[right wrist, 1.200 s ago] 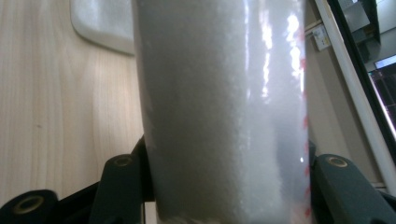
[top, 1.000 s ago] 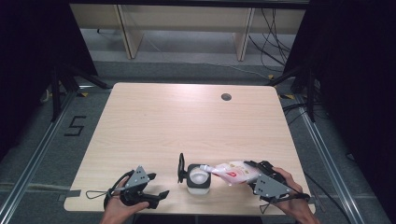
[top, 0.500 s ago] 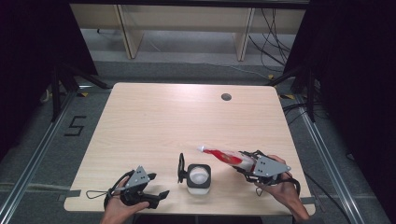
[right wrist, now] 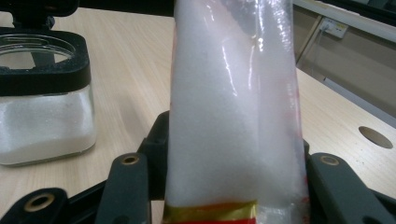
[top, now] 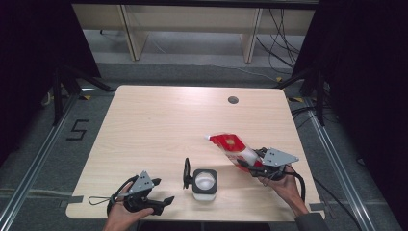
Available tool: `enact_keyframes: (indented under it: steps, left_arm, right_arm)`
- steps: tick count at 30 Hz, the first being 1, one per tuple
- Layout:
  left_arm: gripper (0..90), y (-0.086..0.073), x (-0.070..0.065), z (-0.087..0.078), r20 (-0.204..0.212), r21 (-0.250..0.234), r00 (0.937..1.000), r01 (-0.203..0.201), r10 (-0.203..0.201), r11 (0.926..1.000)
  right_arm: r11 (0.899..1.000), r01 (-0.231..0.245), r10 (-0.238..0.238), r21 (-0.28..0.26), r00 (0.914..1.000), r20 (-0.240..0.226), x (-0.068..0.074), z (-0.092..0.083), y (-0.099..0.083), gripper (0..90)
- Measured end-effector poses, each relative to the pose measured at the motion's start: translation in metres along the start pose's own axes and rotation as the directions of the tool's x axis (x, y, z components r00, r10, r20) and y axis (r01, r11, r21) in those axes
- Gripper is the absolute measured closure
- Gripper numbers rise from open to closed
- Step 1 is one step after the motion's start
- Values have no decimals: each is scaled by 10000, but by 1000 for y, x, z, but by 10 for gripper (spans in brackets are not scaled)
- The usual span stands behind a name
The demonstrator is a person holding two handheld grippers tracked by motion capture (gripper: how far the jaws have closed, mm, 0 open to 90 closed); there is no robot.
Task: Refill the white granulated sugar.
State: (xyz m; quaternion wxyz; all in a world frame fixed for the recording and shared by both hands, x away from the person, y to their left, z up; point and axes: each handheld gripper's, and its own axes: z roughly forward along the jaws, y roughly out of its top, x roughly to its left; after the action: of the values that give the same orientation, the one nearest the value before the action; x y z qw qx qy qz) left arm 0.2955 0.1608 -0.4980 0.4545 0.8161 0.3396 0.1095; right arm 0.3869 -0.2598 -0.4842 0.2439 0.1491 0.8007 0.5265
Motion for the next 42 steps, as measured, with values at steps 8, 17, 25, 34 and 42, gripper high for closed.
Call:
enact_keyframes:
  steps: [8, 17, 25, 34, 42]
  left_arm:
    - [201, 0, 0, 0, 12, -116, 10000, -24, 24, 9999]
    - [201, 0, 0, -1, -78, -79, 9999, -94, 94, 9999]
    - [201, 0, 0, -1, -65, -75, 9998, -162, 162, 9998]
    - [201, 0, 0, -1, 0, -20, 10000, -82, 82, 10000]
    - [201, 1, 2, -2, -95, 65, 9995, -284, 285, 9996]
  right_arm:
    - [9971, -662, 659, -362, 9978, -108, -6, -6, -12, 524]
    - [9977, -628, 626, -270, 9980, -83, -7, -6, -16, 523]
    - [9948, -1018, 1018, 60, 9948, -6, -9, -20, -18, 518]
    - [9844, -1701, 1691, 447, 9853, 257, -9, -41, -22, 517]
    - [9787, -2011, 2002, 407, 9794, 253, -12, -42, -24, 502]
